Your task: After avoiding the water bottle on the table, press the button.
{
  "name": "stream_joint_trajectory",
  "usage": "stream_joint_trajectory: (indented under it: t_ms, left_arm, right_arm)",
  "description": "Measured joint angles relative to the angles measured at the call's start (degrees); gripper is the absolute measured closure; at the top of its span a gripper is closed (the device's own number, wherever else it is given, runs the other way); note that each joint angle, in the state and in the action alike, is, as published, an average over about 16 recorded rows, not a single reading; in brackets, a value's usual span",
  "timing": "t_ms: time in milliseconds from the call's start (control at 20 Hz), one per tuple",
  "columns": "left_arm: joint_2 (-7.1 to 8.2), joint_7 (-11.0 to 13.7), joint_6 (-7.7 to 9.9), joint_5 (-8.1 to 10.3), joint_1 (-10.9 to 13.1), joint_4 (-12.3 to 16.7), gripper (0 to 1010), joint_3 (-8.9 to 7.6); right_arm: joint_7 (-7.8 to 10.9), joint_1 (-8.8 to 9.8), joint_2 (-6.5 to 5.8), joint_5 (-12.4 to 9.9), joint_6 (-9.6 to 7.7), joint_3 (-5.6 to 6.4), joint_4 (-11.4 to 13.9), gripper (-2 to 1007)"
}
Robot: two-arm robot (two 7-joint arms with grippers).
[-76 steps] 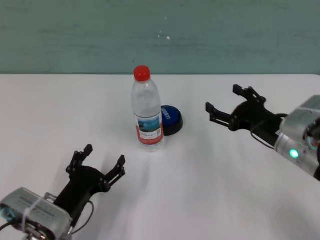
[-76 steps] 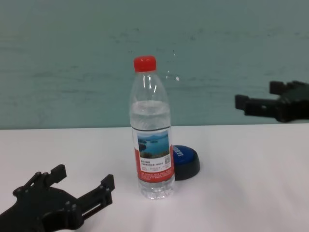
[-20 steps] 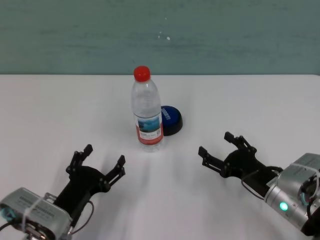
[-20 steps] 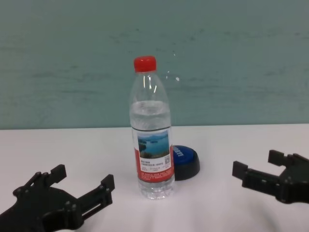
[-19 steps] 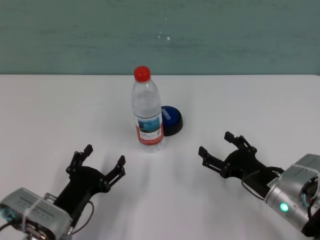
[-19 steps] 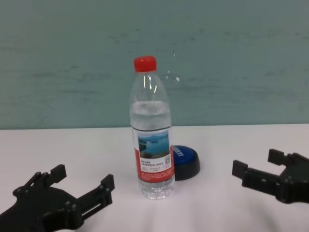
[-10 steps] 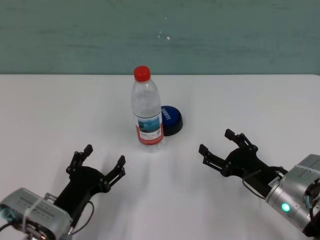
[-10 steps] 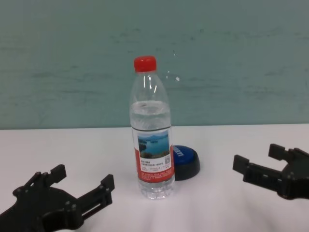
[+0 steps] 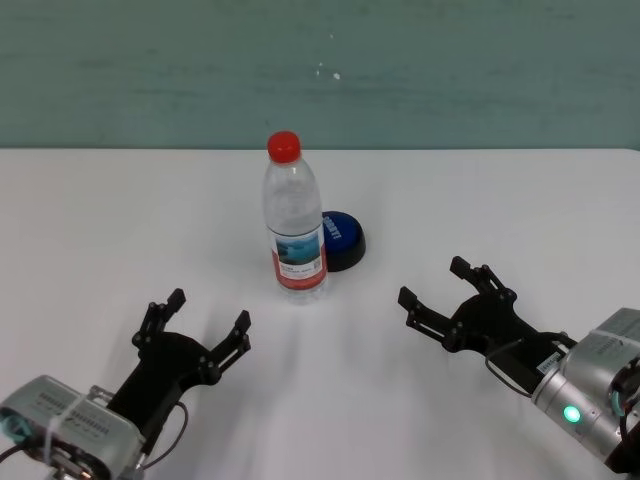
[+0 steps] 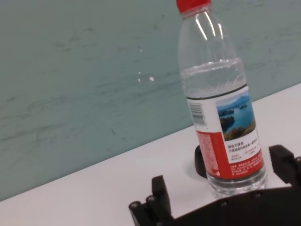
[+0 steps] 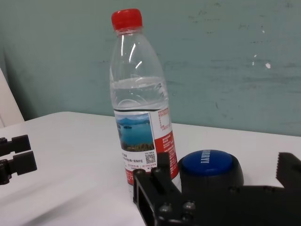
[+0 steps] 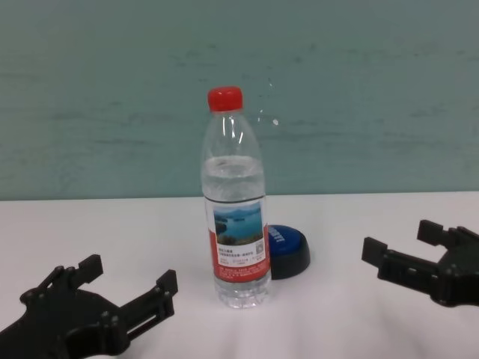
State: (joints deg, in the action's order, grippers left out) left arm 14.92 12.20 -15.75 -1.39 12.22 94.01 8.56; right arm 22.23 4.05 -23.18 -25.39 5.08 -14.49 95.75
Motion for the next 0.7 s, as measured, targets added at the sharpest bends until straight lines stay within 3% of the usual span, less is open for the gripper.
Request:
stream_joint_trajectory:
  t_ms: [700]
  left_arm:
    - [0.00, 0.0, 0.00, 0.00, 0.0, 0.0, 10, 0.00]
  right_arm:
    - [-0.05, -0.03, -0.02, 0.0, -0.06, 0.00, 0.1, 1]
